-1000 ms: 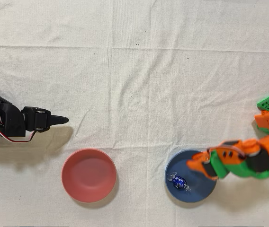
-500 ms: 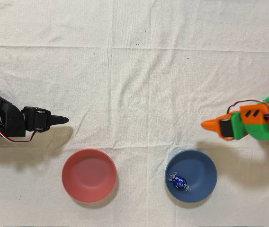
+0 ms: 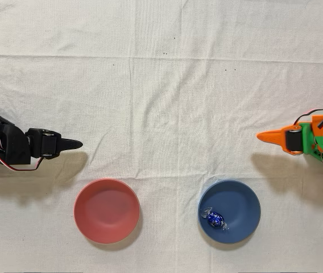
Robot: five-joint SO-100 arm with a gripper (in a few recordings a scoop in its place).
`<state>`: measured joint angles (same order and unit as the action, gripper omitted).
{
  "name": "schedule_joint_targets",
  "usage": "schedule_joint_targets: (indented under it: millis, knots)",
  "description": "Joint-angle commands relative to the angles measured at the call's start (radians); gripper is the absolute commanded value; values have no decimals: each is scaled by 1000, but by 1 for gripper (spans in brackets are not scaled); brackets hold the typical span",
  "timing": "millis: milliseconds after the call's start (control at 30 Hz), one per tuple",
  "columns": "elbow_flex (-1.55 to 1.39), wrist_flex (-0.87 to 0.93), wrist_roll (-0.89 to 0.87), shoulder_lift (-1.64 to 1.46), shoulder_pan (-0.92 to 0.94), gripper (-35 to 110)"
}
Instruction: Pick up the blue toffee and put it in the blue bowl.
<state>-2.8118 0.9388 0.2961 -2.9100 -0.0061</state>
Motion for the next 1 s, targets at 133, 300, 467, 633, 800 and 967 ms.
schedule_joint_targets:
  millis: [133, 300, 467, 633, 800, 967]
  knots:
    - [-112, 6, 2, -147, 6, 1]
    - [-192, 8, -11, -236, 0, 2]
    - [-264, 8, -29, -327, 18, 3]
    - [-295, 12, -35, -356, 26, 4]
    - [-313, 15, -58, -356, 23, 5]
    - [-313, 61, -72, -356, 31, 2]
